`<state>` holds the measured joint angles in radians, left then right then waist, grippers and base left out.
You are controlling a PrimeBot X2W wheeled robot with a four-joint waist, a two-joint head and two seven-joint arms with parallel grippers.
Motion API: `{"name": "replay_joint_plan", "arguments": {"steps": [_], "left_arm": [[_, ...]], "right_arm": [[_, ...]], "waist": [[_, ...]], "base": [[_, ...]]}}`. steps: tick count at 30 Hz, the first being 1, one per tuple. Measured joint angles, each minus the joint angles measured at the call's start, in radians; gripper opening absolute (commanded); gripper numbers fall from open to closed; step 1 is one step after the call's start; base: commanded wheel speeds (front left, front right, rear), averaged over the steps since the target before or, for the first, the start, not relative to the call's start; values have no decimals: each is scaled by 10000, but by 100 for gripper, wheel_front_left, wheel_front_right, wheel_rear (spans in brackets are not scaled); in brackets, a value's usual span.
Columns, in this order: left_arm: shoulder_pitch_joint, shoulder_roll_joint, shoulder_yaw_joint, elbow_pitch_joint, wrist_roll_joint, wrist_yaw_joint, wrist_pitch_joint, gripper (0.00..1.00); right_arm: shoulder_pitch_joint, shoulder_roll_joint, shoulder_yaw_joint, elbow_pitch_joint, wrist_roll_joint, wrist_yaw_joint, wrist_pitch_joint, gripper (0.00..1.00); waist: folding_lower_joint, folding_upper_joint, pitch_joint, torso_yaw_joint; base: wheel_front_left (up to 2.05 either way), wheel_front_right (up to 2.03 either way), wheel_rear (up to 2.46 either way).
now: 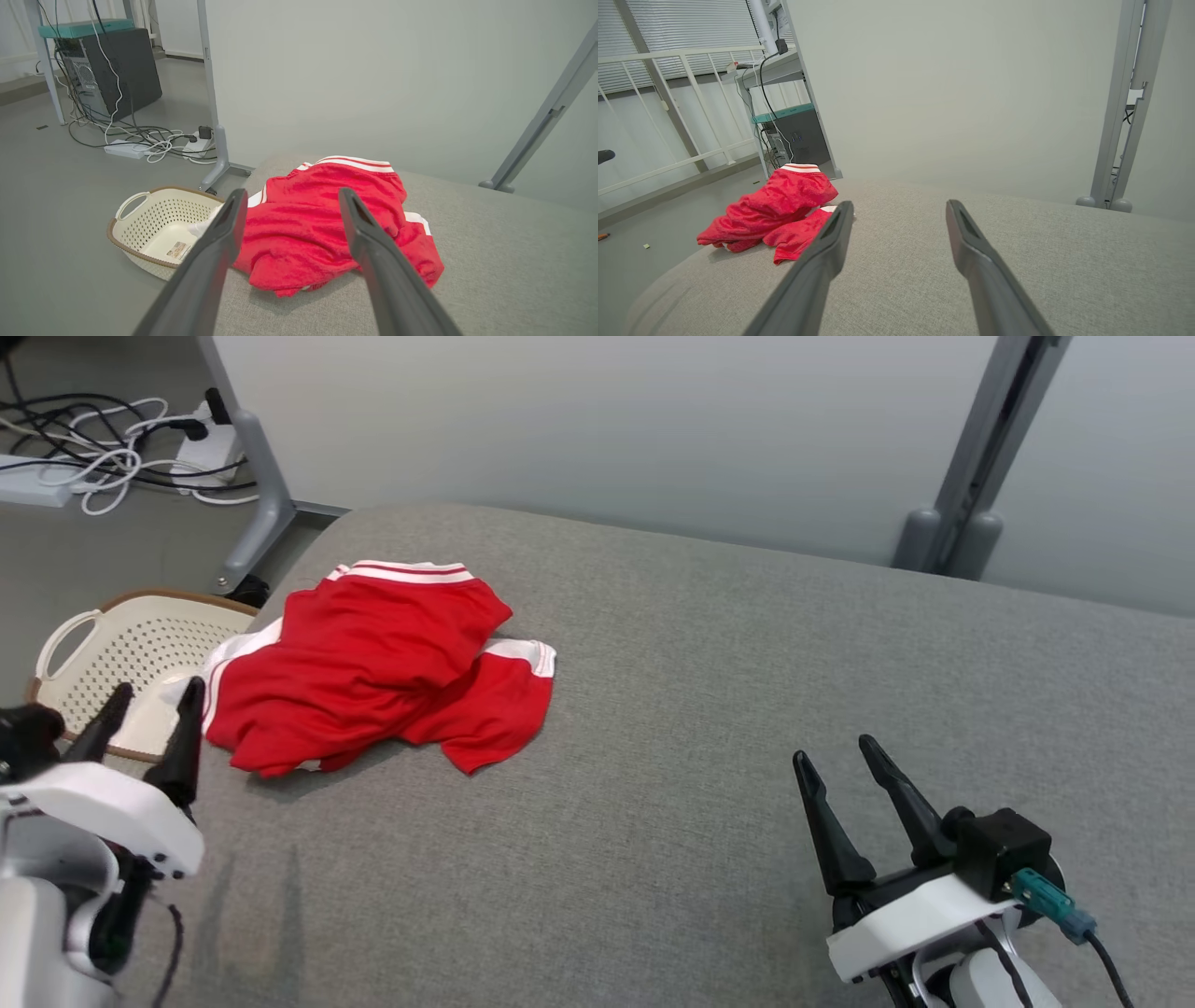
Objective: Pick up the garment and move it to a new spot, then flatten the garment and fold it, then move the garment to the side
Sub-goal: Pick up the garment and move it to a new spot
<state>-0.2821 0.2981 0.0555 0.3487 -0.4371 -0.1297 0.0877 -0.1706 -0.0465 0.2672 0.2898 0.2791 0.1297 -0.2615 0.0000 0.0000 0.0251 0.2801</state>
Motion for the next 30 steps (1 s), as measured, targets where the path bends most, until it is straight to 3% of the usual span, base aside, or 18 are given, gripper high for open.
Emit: {"name": "replay_joint_plan", "arguments": {"steps": [12, 24, 30], "left_arm": [[-3050, 2692, -763, 2163, -2213, 0, 2192, 100], [-4254, 4539, -2462, 3568, -4784, -2, 3532, 100], [-4213, 5009, -3143, 3946, -5643, -2, 3979, 100]], "right_arm": [[-733, -2, 12, -265, -378, 0, 0, 100], [-1027, -13, 10, -872, -407, 0, 0, 100], [-1034, -13, -12, -1103, -433, 0, 0, 100]], "waist": [[0, 0, 1084, -1346], [0, 0, 2406, -3128], [0, 0, 2849, -3819]], "base": [[0, 0, 0], [0, 0, 0], [0, 0, 0]]}}
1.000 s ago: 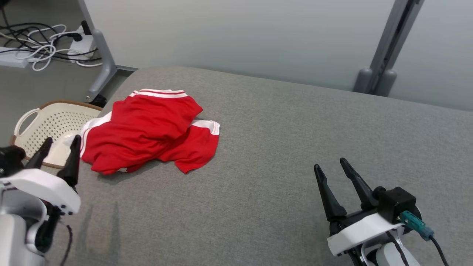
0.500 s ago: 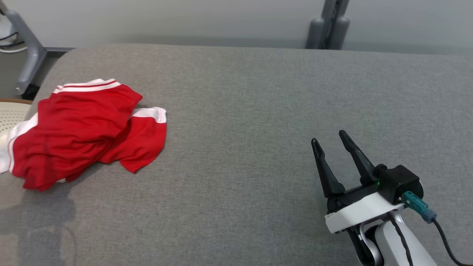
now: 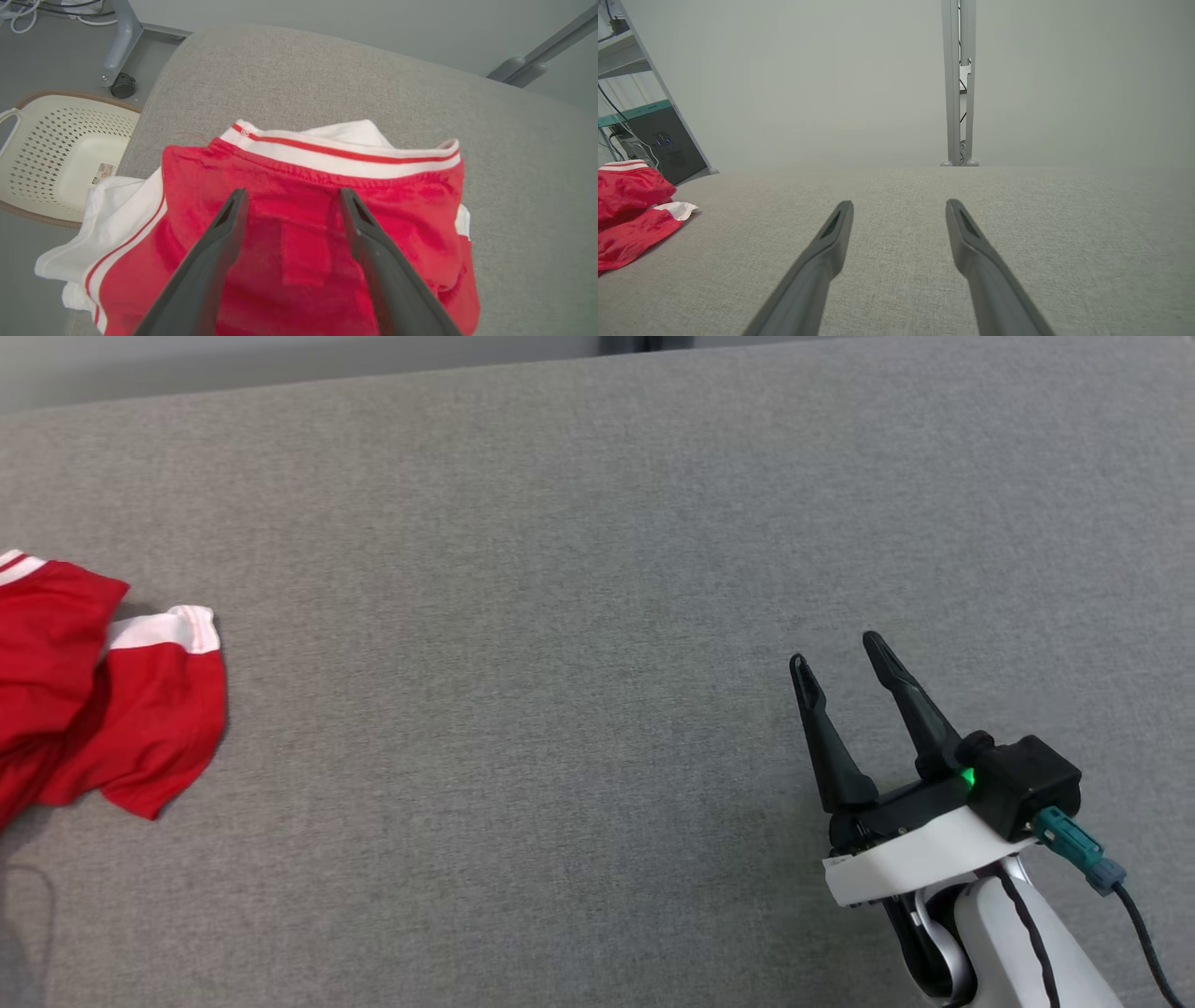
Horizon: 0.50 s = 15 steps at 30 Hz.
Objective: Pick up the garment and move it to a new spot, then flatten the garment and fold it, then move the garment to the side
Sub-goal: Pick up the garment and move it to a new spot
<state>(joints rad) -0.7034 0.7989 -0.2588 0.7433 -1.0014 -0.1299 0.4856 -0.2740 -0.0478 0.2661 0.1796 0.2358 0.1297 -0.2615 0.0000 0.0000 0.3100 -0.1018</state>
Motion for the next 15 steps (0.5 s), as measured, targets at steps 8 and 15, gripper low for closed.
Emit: {"name": "replay_joint_plan", "arguments": {"steps": [8, 15], "left_arm": [[54, 504, -974, 782, -1133, 0, 671, 100], [21, 583, -1643, 882, -1574, 0, 477, 0]], "right_arm": [[26, 0, -12, -165, -61, 0, -2, 100], [65, 4, 29, -155, -173, 0, -2, 100]], "waist": [[0, 0, 493, -628], [1, 0, 454, -558]], "base": [[0, 0, 0], [0, 0, 0]]}}
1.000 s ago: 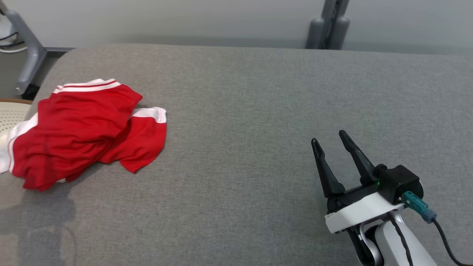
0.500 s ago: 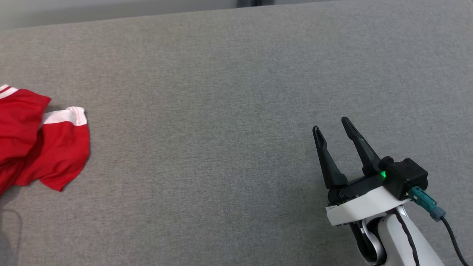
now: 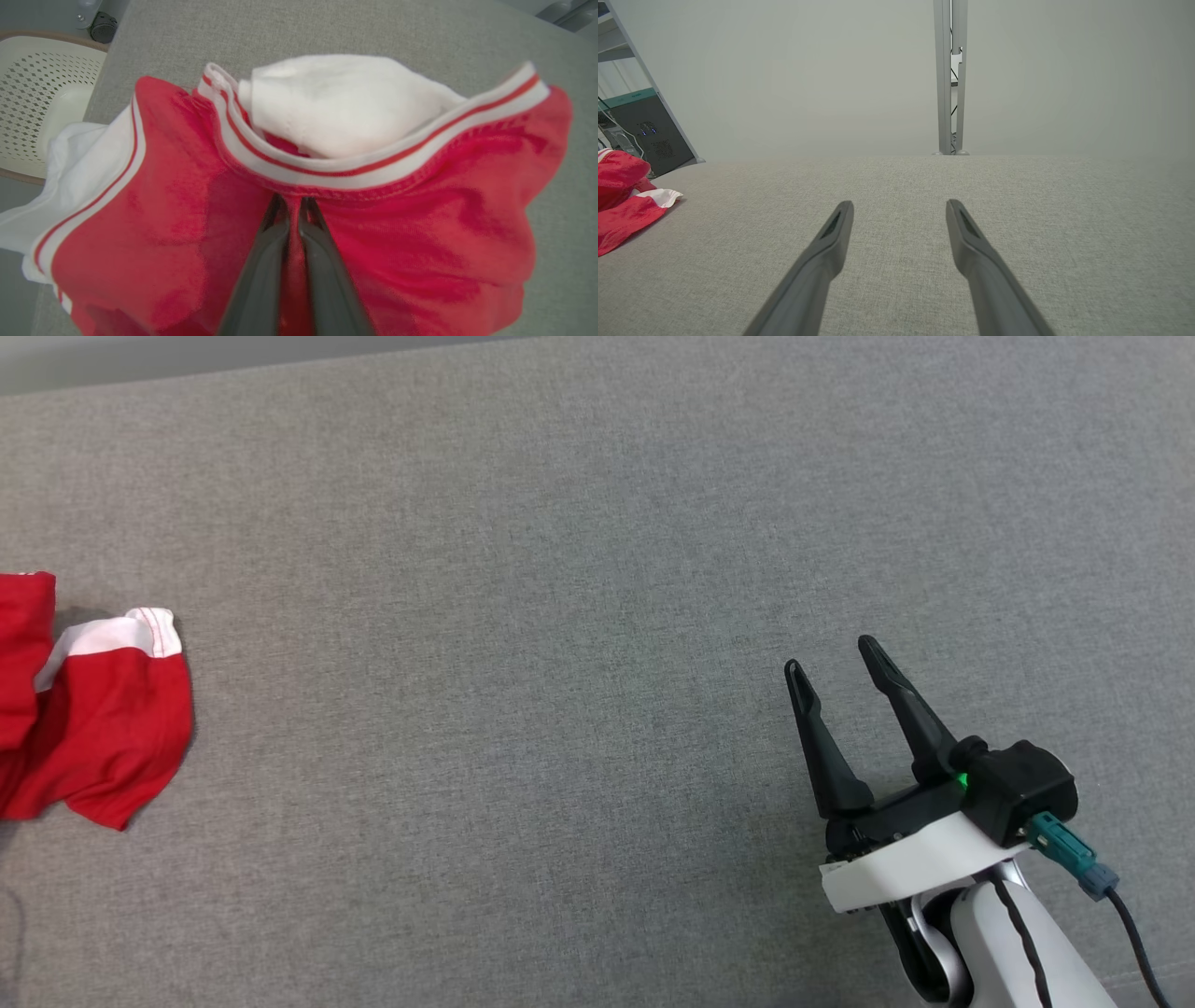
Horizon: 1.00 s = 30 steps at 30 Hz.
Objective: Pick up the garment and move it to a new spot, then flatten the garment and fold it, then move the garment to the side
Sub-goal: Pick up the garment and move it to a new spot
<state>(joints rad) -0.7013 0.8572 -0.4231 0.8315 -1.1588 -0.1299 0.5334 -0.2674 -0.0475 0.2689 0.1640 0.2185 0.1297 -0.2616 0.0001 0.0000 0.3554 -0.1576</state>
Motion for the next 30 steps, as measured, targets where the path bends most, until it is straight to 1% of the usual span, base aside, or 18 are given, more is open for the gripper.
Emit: {"name": "replay_joint_plan", "arguments": {"steps": [8, 12, 16, 22, 25, 26, 30], "left_arm": [[-128, 86, -886, -140, 6, 0, -905, 0], [-471, 291, -1348, -301, 328, 0, -1411, 0], [-884, 418, -1797, -654, 545, 0, -1661, 0], [-1582, 523, -2483, -1674, 1062, 0, -1975, 0], [-1848, 472, -2780, -2353, 1195, 0, -2082, 0], [-1987, 433, -2951, -2832, 1275, 0, -2113, 0], [-2206, 357, -3187, -3693, 1603, 2, -2109, 0]], "right_arm": [[9, 0, 127, 261, 15, 0, 0, 100], [71, 2, 174, 460, 134, 0, 0, 100], [174, 4, 215, 640, 299, 0, 2, 100], [381, 2, 201, 828, 491, 0, 2, 100], [479, 2, 134, 878, 564, 0, 2, 100], [518, 4, 75, 894, 639, 0, 2, 100], [554, 4, 40, 951, 738, 0, 2, 100]], "waist": [[-1, 0, -494, 175], [0, 0, -907, 259], [0, 0, -1417, 323], [0, 0, -2137, 392], [0, 0, -2414, 394], [-1, 0, -2566, 357], [-1, 0, -2789, 165]], "base": [[0, 0, 0], [0, 0, 0], [0, 0, 0], [0, 0, 0], [0, 0, 0], [0, 0, 0], [0, 0, 0]]}}
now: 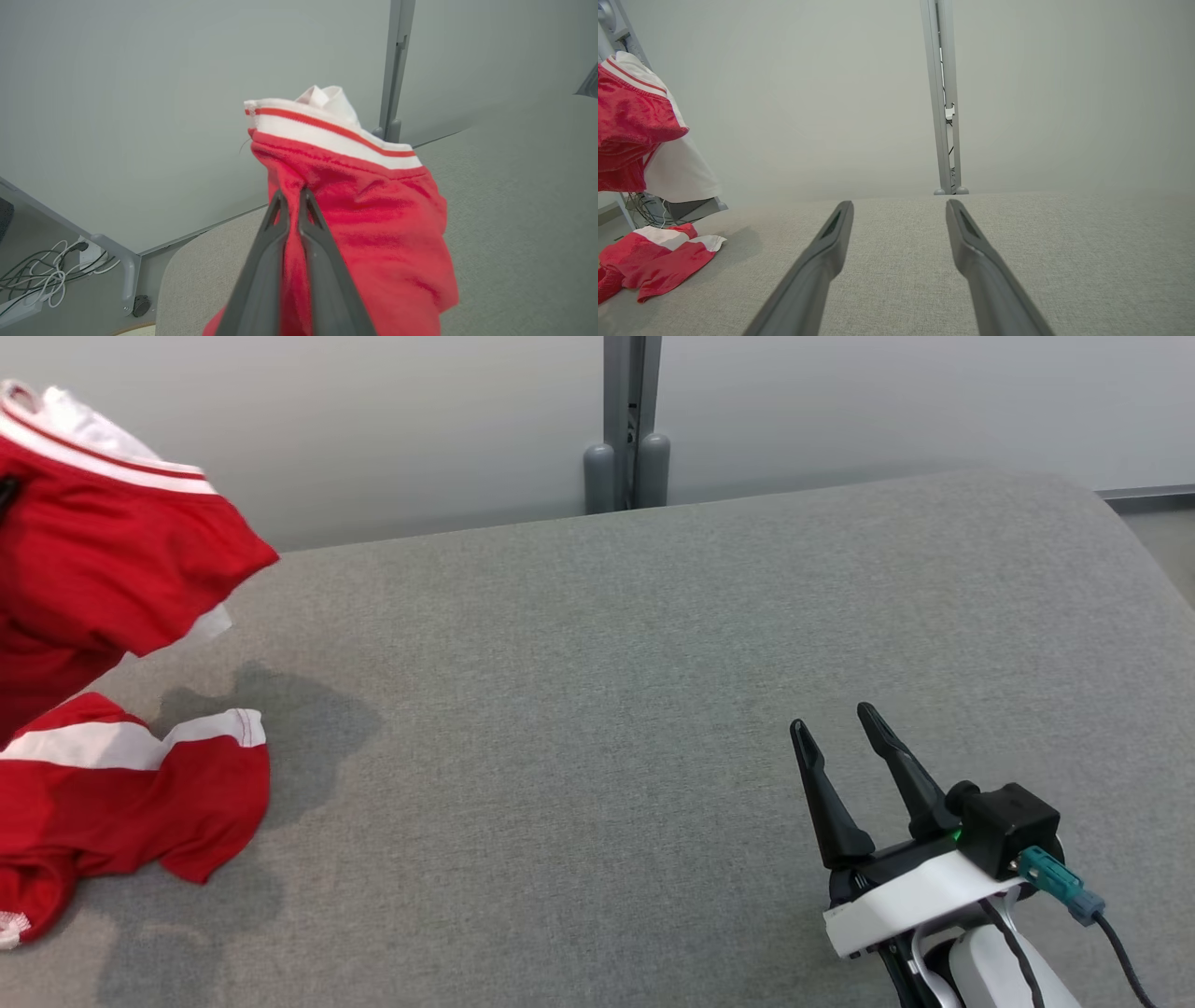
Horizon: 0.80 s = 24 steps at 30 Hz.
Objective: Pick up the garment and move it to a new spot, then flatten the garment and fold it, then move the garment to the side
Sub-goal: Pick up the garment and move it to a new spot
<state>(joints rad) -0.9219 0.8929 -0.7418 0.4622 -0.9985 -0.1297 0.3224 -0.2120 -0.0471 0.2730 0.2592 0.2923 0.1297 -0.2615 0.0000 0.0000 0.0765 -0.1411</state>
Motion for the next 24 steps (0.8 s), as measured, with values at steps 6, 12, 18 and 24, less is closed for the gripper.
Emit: {"name": "replay_joint_plan", "arguments": {"steps": [6, 12, 18, 24], "left_arm": [[-27, -408, -293, -1515, 151, 232, 167, 0], [188, -995, -642, -3476, 449, 907, 184, 0], [830, -1722, -1057, -4445, 838, 1515, -334, 0], [1506, -2211, -1593, -4207, 1831, 2027, -1371, 0]], "right_arm": [[50, -2, -73, 36, 73, 0, 0, 100], [92, -8, -341, -58, 58, 0, -2, 100], [182, -8, -391, -222, 128, 0, -2, 100], [180, -4, -376, -500, 240, 0, -2, 100]], "waist": [[0, 0, -221, -441], [0, 0, -319, -1293], [0, 0, 0, -1902], [0, 0, 606, -2263]], "base": [[0, 0, 0], [0, 0, 0], [0, 0, 0], [0, 0, 0]]}}
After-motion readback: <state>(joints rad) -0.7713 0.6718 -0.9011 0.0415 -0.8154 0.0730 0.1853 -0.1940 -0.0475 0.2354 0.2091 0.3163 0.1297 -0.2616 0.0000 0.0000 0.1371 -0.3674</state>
